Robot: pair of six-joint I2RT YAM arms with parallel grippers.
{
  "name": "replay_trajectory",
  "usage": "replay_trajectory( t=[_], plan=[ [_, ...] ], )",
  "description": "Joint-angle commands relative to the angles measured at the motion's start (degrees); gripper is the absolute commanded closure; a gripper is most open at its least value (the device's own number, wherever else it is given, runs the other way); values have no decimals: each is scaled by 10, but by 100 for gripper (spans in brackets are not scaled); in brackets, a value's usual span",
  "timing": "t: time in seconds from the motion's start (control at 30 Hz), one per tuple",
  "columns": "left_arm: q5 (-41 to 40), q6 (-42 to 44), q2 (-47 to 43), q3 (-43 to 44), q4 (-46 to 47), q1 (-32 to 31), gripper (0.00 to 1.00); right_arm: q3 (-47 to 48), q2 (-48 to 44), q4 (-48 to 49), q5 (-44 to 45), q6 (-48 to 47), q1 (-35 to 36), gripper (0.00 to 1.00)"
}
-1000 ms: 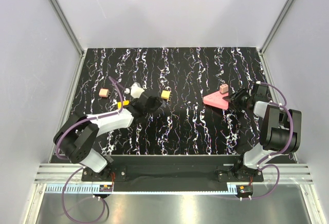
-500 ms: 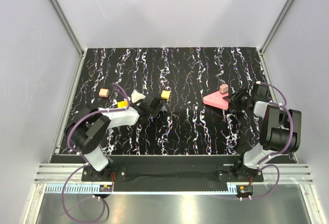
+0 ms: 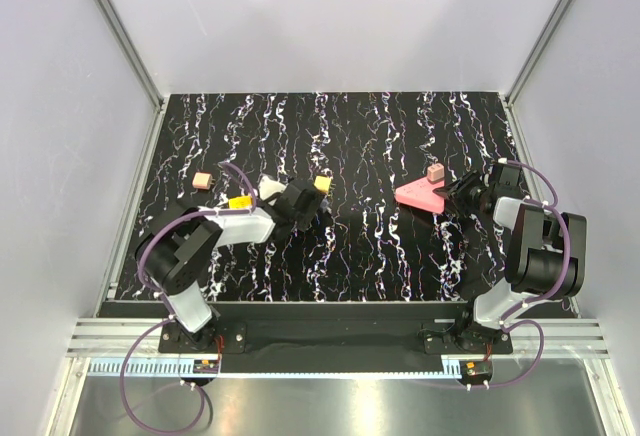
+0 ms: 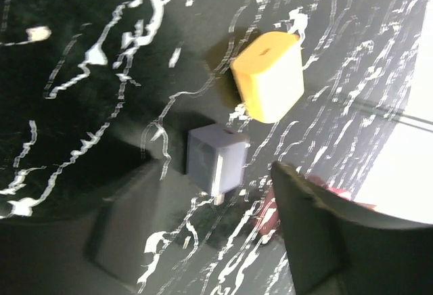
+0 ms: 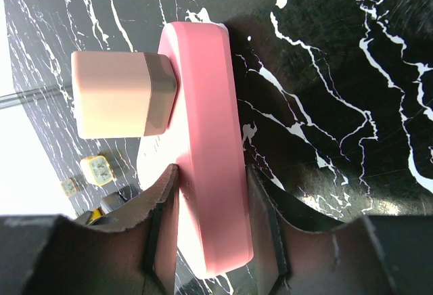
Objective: Pull the plug off the socket
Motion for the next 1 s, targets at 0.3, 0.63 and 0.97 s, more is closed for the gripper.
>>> replay_trajectory(
  t=[0.3, 0.63, 0.97],
  plan=[
    [-157, 265, -67, 130, -85, -65, 11, -21, 18, -89, 106, -31, 4, 100],
    [138, 610, 8, 218, 215, -63, 14, -20, 19, -89, 106, -31, 4, 100],
    [390, 724, 283, 588, 96, -47, 25, -19, 20, -89, 105, -31, 4, 100]
  ],
)
